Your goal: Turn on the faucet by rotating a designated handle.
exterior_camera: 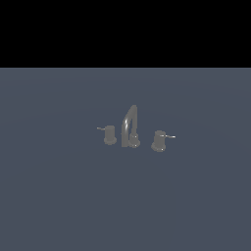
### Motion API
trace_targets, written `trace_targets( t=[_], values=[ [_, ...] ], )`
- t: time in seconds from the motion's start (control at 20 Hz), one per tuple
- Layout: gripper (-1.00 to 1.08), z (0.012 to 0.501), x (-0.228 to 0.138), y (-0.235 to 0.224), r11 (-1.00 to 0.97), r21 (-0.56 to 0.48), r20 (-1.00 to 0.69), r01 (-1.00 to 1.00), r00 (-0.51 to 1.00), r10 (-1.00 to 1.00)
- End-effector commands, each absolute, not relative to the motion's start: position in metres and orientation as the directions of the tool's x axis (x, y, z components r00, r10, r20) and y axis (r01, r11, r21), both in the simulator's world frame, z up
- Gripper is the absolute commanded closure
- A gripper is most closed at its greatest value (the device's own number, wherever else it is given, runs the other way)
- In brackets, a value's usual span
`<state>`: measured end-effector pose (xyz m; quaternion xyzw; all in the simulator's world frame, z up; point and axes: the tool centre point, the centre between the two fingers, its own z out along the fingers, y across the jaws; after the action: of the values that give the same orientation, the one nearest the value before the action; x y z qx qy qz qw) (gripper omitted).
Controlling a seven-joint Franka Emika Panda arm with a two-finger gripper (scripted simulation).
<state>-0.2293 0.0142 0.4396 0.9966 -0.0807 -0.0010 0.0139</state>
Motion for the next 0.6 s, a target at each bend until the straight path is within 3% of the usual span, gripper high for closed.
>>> trace_targets(
  t=[0.0, 0.55],
  values=[
    [1.08, 0.426, -0.219, 0.016, -0.976, 0.027, 0.001, -0.215, 0.977, -0.215],
    [1.08, 0.357, -0.159, 0.018, -0.871, 0.020, 0.003, -0.490, 0.871, -0.490]
  ],
)
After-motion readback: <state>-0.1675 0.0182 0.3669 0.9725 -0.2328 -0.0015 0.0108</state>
